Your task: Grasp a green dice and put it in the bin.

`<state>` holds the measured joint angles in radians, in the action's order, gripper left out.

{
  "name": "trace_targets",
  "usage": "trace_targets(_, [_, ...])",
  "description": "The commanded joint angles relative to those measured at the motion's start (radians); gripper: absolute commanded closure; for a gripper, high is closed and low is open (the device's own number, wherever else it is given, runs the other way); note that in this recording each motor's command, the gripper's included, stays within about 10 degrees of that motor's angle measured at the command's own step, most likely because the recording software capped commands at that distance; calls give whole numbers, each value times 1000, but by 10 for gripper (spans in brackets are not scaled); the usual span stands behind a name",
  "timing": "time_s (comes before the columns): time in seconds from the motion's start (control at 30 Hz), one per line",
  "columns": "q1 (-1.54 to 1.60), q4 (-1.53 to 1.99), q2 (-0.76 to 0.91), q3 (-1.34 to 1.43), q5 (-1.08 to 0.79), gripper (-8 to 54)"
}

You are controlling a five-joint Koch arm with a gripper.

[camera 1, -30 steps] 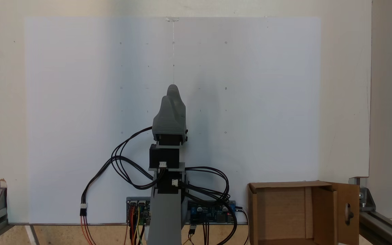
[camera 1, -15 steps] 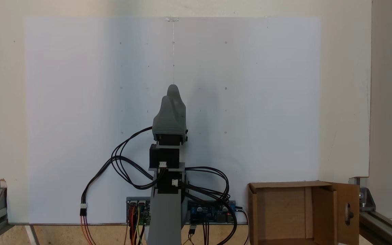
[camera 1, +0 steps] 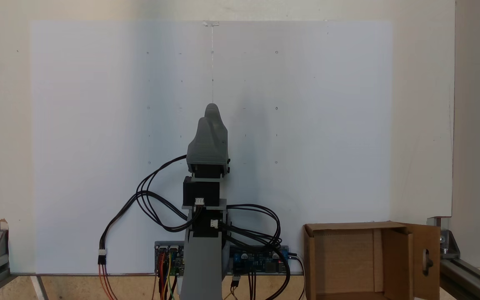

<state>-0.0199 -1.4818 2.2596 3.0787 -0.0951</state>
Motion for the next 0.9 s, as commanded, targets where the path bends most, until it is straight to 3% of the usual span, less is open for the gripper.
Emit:
trace_targets(0.0, [3,-3,106,44,29,17])
trace_targets(0.17, [8,183,106,-87,28,23])
trace_targets(0.37, [-34,619,106,-397,28,18])
trace_targets(0.87, [-21,1675,107,-864,51,21])
